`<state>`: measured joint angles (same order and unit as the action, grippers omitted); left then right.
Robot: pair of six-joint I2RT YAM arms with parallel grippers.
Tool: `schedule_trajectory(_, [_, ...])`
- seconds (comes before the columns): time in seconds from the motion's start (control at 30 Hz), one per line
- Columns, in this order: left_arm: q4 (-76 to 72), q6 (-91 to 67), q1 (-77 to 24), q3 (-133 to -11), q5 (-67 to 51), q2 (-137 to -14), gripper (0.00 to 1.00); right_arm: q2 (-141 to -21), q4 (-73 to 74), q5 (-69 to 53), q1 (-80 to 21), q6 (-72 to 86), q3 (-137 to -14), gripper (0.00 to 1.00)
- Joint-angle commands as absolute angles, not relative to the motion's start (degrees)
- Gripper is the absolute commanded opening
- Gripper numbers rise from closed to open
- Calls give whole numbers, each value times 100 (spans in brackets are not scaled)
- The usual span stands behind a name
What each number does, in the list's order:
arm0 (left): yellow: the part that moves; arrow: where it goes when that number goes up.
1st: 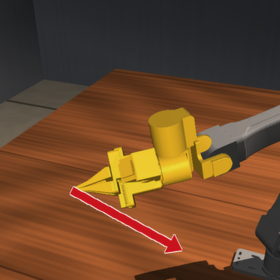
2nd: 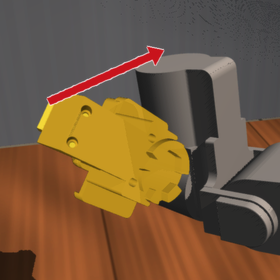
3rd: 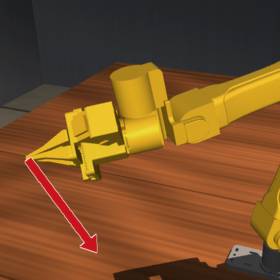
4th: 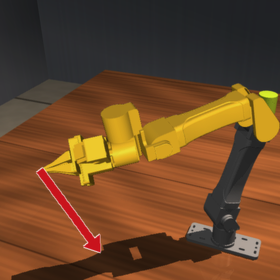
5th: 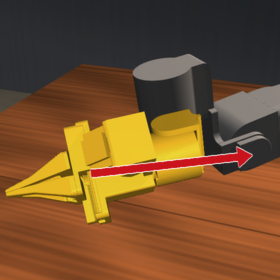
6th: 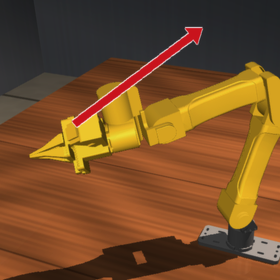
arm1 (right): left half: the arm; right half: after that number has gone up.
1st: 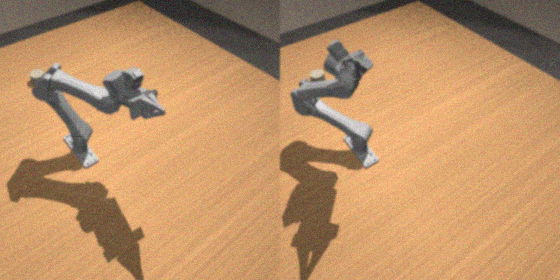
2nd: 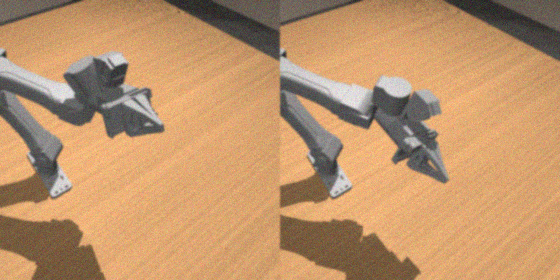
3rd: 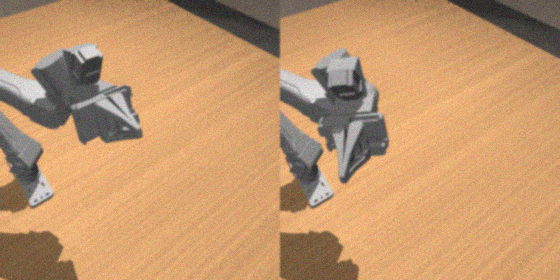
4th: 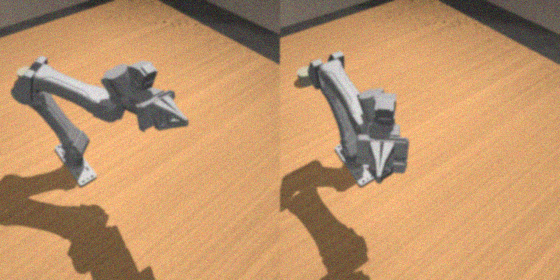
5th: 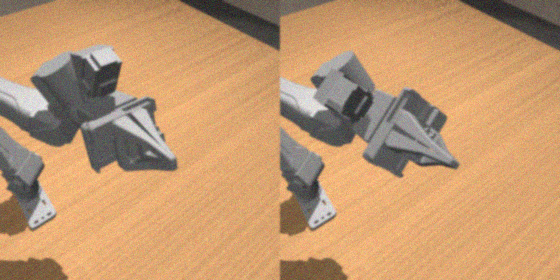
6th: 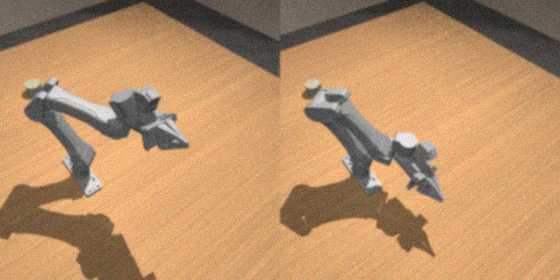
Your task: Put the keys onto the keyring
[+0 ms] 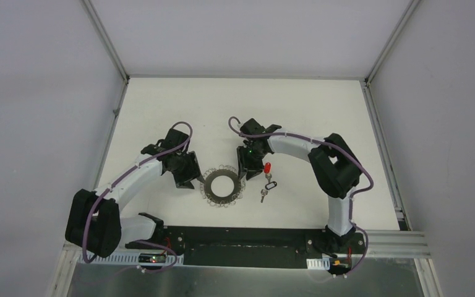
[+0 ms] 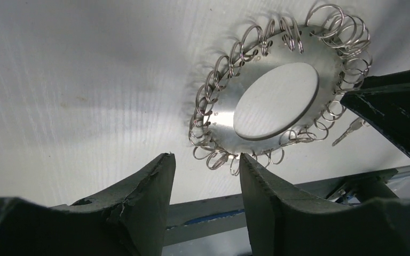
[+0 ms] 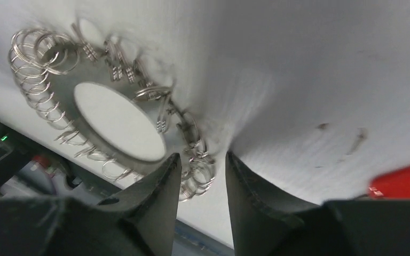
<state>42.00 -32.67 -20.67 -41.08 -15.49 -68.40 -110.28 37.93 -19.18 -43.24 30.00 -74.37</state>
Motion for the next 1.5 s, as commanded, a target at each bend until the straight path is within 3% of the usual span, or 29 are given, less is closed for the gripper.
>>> schedule_trajectory(0.0, [4158, -2970, -2101, -4419, -1520, -7403, 49, -11463, 3711, -2071, -4394, 3078, -7971, 37])
schedule_trajectory(0.23, [3675, -3059, -2125, -4127, -2285, -7810, 36, -12136, 4126, -2032, -4390, 2867, -9001, 14])
schedule_trajectory(0.33, [3408, -3235, -2214, -3906, -2515, -7695, 30, -12267, 4365, -1900, -4378, 2762, -9413, 10])
schedule_trajectory(0.47, [3167, -3374, -2319, -3670, -2639, -7429, 27, -12269, 4617, -1666, -4353, 2596, -9701, 15])
schedule_trajectory(0.57, [3316, -3357, -2320, -3589, -2310, -7165, 34, -12067, 4679, -1547, -4351, 2509, -9641, 23])
schedule_trajectory(0.7, [3670, -3368, -2320, -3605, -1658, -6642, 40, -11796, 4700, -1364, -4351, 2501, -9473, 50])
schedule_trajectory(0.73, [3769, -3382, -2320, -3623, -1521, -6512, 41, -11761, 4706, -1314, -4351, 2504, -9467, 52])
schedule_trajectory(0.87, [4094, -3378, -2320, -3734, -1046, -5856, 43, -11828, 4722, -1349, -4348, 2530, -9662, 51])
schedule_trajectory(1.03, [4328, -3315, -2320, -3907, -868, -5326, 45, -12171, 4779, -1561, -4340, 2581, -10056, 42])
schedule_trajectory(1.47, [4465, -3313, -2320, -4025, -993, -5426, 45, -12586, 4737, -1874, -4323, 2704, -10358, 27])
